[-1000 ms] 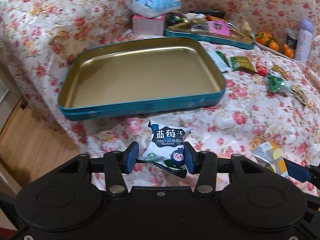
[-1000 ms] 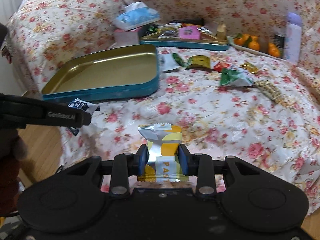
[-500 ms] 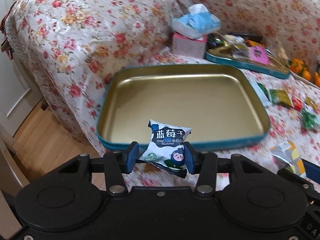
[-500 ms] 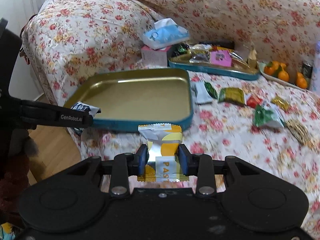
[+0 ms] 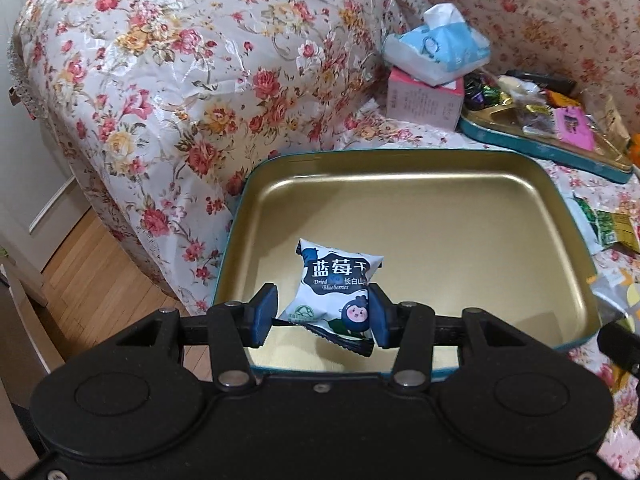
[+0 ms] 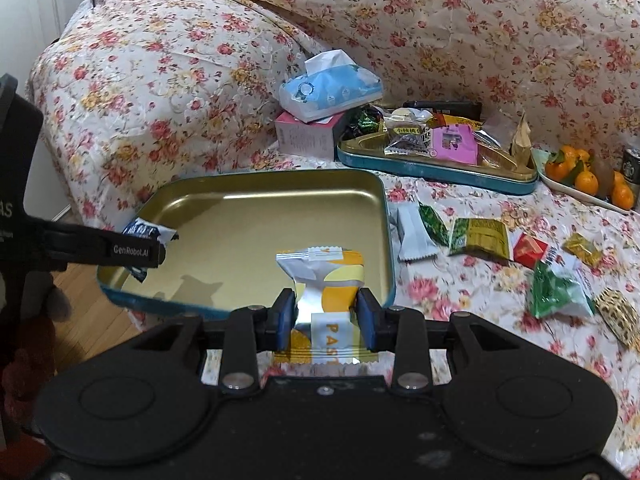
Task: Organize snacks
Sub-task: 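Carry both packets over the tin tray and open both grippers to drop them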
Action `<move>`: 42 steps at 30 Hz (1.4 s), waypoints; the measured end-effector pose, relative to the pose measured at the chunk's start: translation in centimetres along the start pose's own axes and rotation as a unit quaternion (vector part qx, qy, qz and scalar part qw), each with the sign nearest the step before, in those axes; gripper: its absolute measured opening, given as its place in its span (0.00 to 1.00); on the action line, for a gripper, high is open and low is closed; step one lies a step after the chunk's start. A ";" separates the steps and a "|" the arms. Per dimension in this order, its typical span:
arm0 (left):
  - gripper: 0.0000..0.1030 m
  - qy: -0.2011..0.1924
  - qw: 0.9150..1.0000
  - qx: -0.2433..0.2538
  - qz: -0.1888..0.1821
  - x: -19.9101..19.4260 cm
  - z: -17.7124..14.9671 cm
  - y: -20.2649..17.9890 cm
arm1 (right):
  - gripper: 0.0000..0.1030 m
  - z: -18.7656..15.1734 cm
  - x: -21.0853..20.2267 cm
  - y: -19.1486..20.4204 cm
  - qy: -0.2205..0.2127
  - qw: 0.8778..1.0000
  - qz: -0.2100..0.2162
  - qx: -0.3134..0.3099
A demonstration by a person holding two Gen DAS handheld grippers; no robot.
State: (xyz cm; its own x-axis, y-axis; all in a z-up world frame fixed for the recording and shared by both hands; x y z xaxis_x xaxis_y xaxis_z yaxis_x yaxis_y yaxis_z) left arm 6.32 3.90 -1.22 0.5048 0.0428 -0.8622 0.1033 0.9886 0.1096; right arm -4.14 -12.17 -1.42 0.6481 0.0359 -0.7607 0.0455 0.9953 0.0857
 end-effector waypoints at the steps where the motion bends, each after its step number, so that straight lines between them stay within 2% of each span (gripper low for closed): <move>1: 0.53 0.003 1.000 0.000 0.001 0.2 0.1 0.0 | 0.35 0.3 0.3 0.0 -0.001 1.000 -0.001 -0.001; 14: 0.53 0.038 0.999 -0.018 -0.006 2.4 0.6 0.8 | 0.35 3.0 3.7 1.3 0.003 1.000 -0.004 -0.005; 33: 0.53 0.029 0.999 -0.024 0.000 1.2 -0.2 0.7 | 0.36 3.6 5.7 1.5 0.012 1.000 -0.011 -0.006; 42: 0.53 0.028 0.999 -0.021 0.001 0.4 -0.8 0.1 | 0.36 3.5 5.0 1.5 0.007 1.000 0.000 -0.004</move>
State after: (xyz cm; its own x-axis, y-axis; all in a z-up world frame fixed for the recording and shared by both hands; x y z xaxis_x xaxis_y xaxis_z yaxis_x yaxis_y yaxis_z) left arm 5.83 4.12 -1.91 0.4562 0.0517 -0.8884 0.0662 0.9936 0.0918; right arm 1.77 -10.80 -2.83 0.6378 0.0365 -0.7694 0.0390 0.9961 0.0795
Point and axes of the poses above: each gripper's, at about its wrist camera, not at the fingertips, and x roughly the way its jaws point, y to its left, z to its top, the point moved 1 cm from there along x, roughly the way its jaws point, and after that the axes turned 9 degrees about y, right-handed, at the moved point
